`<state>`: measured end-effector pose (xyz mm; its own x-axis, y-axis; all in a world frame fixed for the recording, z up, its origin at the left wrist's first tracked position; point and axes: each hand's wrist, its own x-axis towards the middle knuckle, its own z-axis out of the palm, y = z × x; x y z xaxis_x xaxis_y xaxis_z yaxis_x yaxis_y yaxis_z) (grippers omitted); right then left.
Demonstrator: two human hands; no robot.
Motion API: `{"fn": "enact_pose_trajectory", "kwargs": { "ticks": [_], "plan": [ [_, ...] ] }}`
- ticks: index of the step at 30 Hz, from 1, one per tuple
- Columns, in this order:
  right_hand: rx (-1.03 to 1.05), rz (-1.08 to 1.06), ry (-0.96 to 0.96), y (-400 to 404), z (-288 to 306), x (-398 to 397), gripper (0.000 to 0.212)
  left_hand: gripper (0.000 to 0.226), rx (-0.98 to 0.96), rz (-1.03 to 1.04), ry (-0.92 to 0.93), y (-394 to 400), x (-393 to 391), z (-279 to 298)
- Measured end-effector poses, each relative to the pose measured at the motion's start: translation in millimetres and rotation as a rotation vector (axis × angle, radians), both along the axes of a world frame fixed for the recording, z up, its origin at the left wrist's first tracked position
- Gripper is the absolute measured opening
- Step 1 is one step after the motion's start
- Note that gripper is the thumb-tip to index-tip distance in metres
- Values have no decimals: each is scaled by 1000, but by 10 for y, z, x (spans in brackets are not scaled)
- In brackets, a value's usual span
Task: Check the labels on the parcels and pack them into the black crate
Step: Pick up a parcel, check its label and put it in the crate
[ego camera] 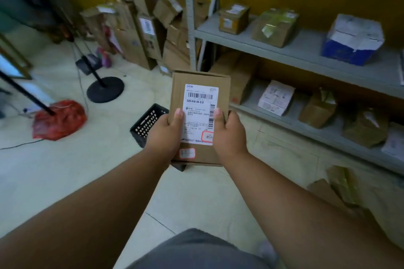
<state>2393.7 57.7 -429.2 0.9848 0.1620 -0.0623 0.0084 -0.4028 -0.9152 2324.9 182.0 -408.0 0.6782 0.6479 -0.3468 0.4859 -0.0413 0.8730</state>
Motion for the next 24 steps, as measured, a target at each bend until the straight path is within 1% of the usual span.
{"fn": "enact_pose_trajectory", "kwargs": {
  "ticks": [4,7,10,17,20,24],
  "plan": [
    [12,143,-8,1044,83,-487,42,42,-5,137,-33,963,-649,78],
    [47,217,-4,1548,216,-663,41,43,16,179,-49,1437,-916,139],
    [41,260,-2,1899,244,-703,38,47,23,206,-58,1779,-988,153],
    [-36,358,32,2476,-52,-395,34,40,-23,273,-13,2273,-792,-124],
    [-20,389,83,2790,-110,-102,32,40,-36,283,13,2571,-528,-182],
    [-26,427,62,3301,-62,406,38,42,-31,346,14,3023,-70,-157]
  ]
}}
